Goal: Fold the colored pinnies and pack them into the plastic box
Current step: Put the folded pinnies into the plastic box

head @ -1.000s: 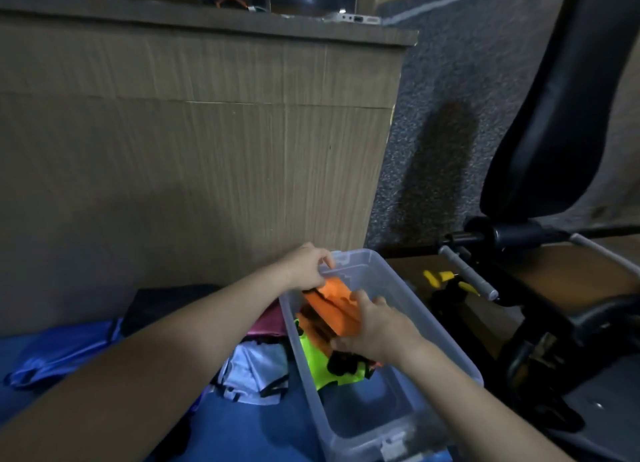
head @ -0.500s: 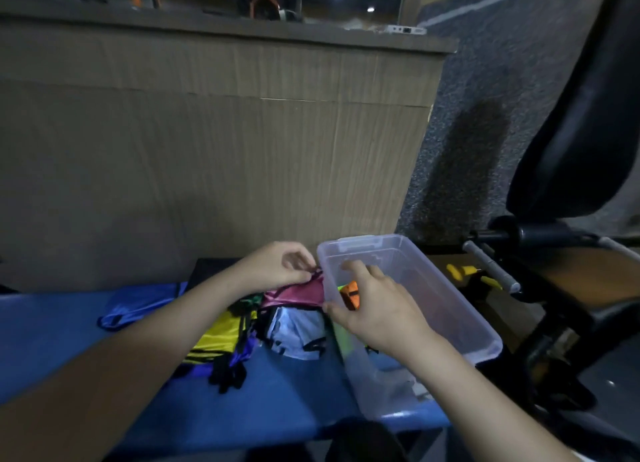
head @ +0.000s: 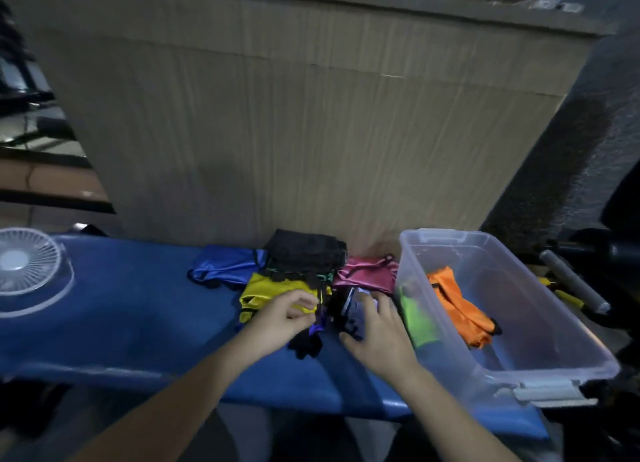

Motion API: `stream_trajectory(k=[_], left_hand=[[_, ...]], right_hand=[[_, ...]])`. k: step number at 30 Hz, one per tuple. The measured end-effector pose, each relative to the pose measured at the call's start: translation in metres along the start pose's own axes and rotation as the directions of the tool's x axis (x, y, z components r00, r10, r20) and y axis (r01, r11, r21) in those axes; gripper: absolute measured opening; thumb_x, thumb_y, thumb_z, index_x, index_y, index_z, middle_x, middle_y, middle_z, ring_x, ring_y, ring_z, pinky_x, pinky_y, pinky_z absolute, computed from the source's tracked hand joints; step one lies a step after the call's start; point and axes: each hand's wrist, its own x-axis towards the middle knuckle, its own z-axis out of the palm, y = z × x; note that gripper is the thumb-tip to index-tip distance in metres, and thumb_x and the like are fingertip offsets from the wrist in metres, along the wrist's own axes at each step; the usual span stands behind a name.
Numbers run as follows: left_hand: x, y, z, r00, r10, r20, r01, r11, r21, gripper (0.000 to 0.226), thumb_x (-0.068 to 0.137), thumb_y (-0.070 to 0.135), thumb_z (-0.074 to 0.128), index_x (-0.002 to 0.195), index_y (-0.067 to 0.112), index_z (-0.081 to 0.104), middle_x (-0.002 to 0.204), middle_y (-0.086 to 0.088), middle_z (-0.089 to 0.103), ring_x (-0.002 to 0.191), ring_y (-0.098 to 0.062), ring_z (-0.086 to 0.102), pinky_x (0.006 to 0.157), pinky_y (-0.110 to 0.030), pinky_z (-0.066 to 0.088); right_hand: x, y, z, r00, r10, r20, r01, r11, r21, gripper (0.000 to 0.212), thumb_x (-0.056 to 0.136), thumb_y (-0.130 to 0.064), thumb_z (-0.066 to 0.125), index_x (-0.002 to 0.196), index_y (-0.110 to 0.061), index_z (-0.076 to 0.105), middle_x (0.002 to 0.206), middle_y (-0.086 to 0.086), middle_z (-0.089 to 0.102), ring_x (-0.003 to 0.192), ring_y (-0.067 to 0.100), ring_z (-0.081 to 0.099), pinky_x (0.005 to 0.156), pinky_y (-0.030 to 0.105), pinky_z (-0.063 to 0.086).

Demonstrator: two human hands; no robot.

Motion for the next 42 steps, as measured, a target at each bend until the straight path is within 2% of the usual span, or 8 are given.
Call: stream_trajectory(k=[3, 6, 15, 21, 25, 30, 37, 42], left_hand=[[0.020, -0.002, 0.023, 1.000, 0.011, 0.017, -0.010, 0.998, -0.055, 0.031, 0.094, 0.013, 0.065, 0.109, 0.040, 0.060, 0.122, 0.007, 0.063, 0.104, -0.004, 0.065, 0.086, -0.015, 0.049], [0.047, 0.002, 0.049, 1.000, 0.005, -0.004, -0.006, 0.997, -0.074, 0.030, 0.095, 0.018, 0.064, 0.113, 0.041, 0.059, 0.126, 0.006, 0.059, 0.109, -0.009, 0.063, 0.097, -0.028, 0.051], [0.097, 0.000, 0.096, 0.994, -0.099, -0.053, 0.109, 0.967, 0.228, 0.038, 0.087, 0.015, 0.065, 0.120, 0.032, 0.057, 0.120, -0.002, 0.047, 0.107, -0.022, 0.058, 0.095, -0.031, 0.048], [0.081, -0.011, 0.096, 0.999, -0.037, -0.001, 0.035, 0.948, 0.317, 0.042, 0.088, 0.005, 0.059, 0.122, 0.030, 0.058, 0.114, 0.003, 0.050, 0.110, -0.017, 0.055, 0.090, -0.021, 0.040], [0.062, -0.007, 0.093, 0.995, -0.014, 0.097, -0.017, 0.949, 0.314, 0.043, 0.087, 0.004, 0.058, 0.120, 0.031, 0.059, 0.116, 0.002, 0.058, 0.108, -0.016, 0.057, 0.092, -0.031, 0.047], [0.042, -0.003, 0.100, 0.992, 0.001, 0.129, -0.060, 0.890, 0.452, 0.039, 0.088, 0.015, 0.059, 0.122, 0.033, 0.061, 0.114, 0.003, 0.053, 0.118, -0.019, 0.043, 0.102, -0.025, 0.035], [0.034, 0.006, 0.104, 0.986, -0.120, 0.118, 0.040, 0.849, 0.527, 0.048, 0.091, 0.030, 0.059, 0.137, 0.017, 0.053, 0.137, -0.004, 0.053, 0.133, -0.026, 0.041, 0.110, -0.031, 0.033], [0.025, 0.015, 0.102, 0.970, -0.182, 0.161, 0.065, 0.833, 0.549, 0.025, 0.094, 0.026, 0.051, 0.115, 0.018, 0.062, 0.121, -0.005, 0.046, 0.122, -0.027, 0.039, 0.102, -0.032, 0.030]], right_hand=[[0.009, 0.021, 0.033, 0.995, 0.089, -0.055, -0.085, 0.994, 0.063, 0.084, 0.067, -0.057, 0.054, 0.138, -0.012, 0.047, 0.129, 0.014, 0.046, 0.120, 0.037, 0.048, 0.104, 0.044, 0.042], [0.020, 0.038, 0.048, 0.989, 0.133, -0.062, -0.129, 0.989, 0.070, 0.090, 0.067, -0.053, 0.066, 0.144, -0.014, 0.042, 0.139, 0.017, 0.039, 0.131, 0.039, 0.039, 0.110, 0.047, 0.037], [0.037, 0.062, 0.061, 0.982, 0.179, 0.064, -0.185, 0.978, 0.094, 0.092, 0.065, -0.055, 0.064, 0.149, -0.030, 0.034, 0.156, 0.013, 0.027, 0.140, 0.034, 0.033, 0.107, 0.040, 0.041], [0.020, 0.063, 0.047, 0.984, 0.097, 0.149, -0.083, 0.992, -0.100, 0.079, 0.069, -0.061, 0.062, 0.138, -0.026, 0.044, 0.131, 0.004, 0.049, 0.116, 0.029, 0.045, 0.097, 0.036, 0.039], [-0.004, 0.059, 0.041, 0.989, 0.092, 0.112, -0.071, 0.982, -0.177, 0.076, 0.064, -0.069, 0.059, 0.126, -0.027, 0.052, 0.111, 0.003, 0.056, 0.104, 0.029, 0.051, 0.090, 0.038, 0.041], [-0.032, 0.056, 0.053, 0.998, 0.058, 0.014, -0.057, 0.995, -0.087, 0.073, 0.050, -0.065, 0.059, 0.108, -0.020, 0.058, 0.096, 0.002, 0.053, 0.087, 0.028, 0.057, 0.075, 0.037, 0.051], [-0.041, 0.040, 0.045, 0.978, 0.150, 0.146, -0.149, 0.989, -0.018, 0.105, 0.062, -0.055, 0.066, 0.151, -0.020, 0.022, 0.127, 0.006, 0.048, 0.119, 0.028, 0.050, 0.098, 0.035, 0.044], [-0.044, 0.027, 0.034, 0.981, 0.138, 0.138, -0.135, 0.990, -0.033, 0.067, 0.074, -0.045, 0.068, 0.131, -0.024, 0.037, 0.116, 0.004, 0.056, 0.109, 0.028, 0.058, 0.087, 0.037, 0.046]])
